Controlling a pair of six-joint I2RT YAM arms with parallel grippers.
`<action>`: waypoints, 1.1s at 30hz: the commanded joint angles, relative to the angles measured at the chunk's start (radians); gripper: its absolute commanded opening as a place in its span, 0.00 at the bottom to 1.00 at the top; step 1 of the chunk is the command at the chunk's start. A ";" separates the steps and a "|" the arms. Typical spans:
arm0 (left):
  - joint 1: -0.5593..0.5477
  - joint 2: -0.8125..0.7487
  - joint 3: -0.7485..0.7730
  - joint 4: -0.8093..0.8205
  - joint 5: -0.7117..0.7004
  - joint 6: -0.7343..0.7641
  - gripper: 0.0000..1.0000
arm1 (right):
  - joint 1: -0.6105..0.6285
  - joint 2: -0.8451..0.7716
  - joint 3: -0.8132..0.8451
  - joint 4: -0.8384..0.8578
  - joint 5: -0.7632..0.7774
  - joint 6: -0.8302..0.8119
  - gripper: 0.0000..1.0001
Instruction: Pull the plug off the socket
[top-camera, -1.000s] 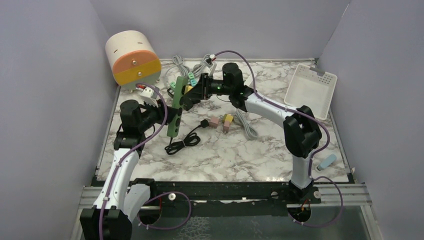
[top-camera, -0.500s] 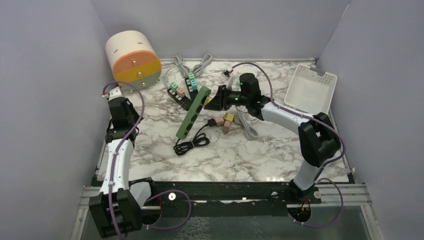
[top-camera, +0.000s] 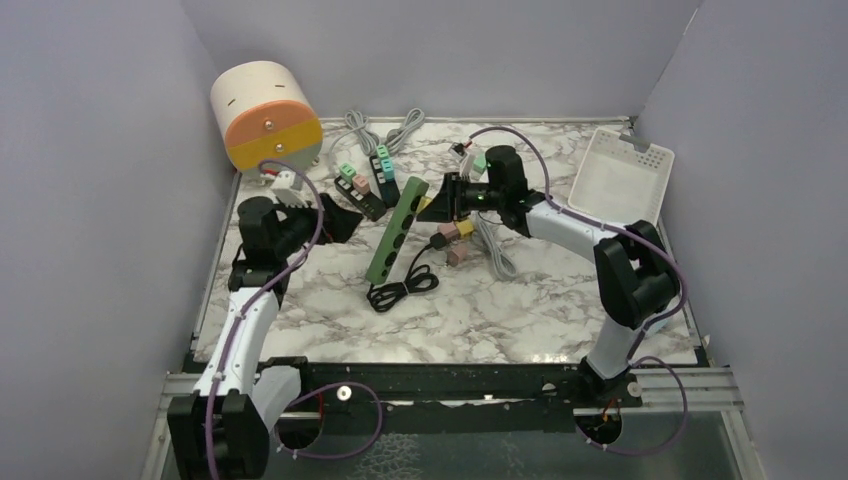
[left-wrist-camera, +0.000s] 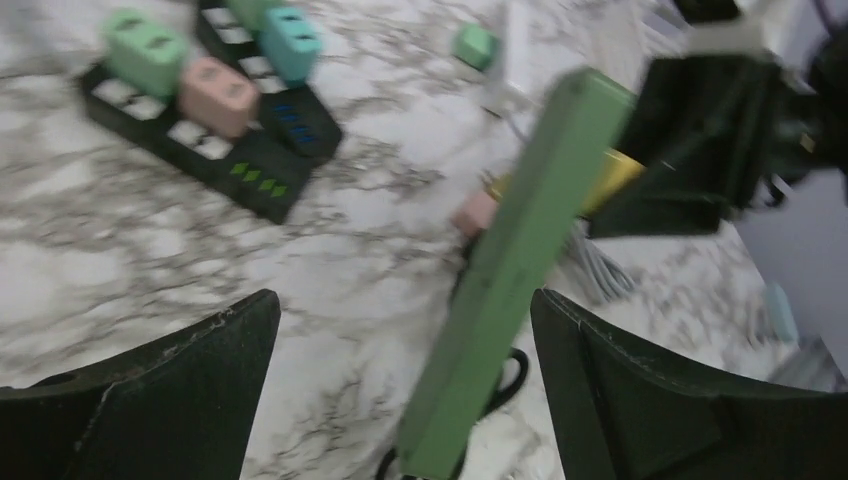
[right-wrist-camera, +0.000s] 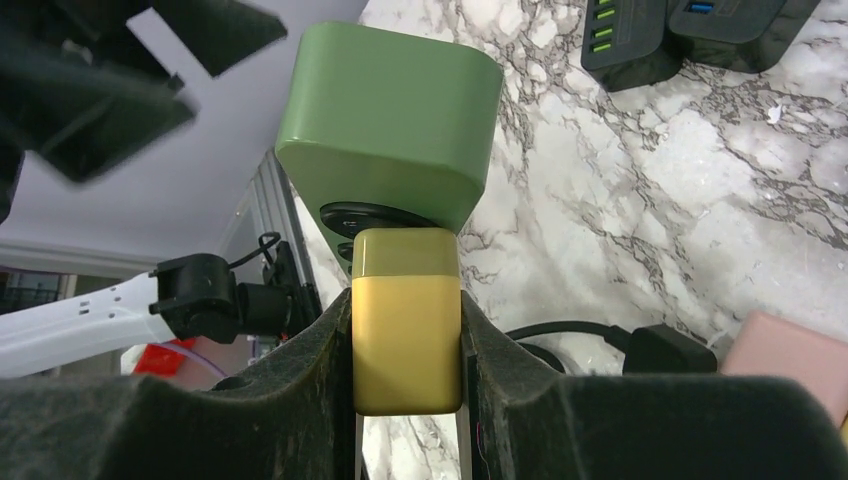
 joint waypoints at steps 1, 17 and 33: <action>-0.183 0.027 0.062 -0.012 0.272 0.159 0.99 | 0.014 0.031 0.086 0.041 -0.069 0.009 0.01; -0.442 0.334 0.184 -0.133 -0.039 0.218 0.44 | 0.091 0.021 0.144 0.029 -0.092 0.028 0.01; 0.123 0.297 0.140 -0.370 -0.463 0.062 0.00 | 0.030 -0.233 -0.019 -0.105 0.025 -0.043 0.01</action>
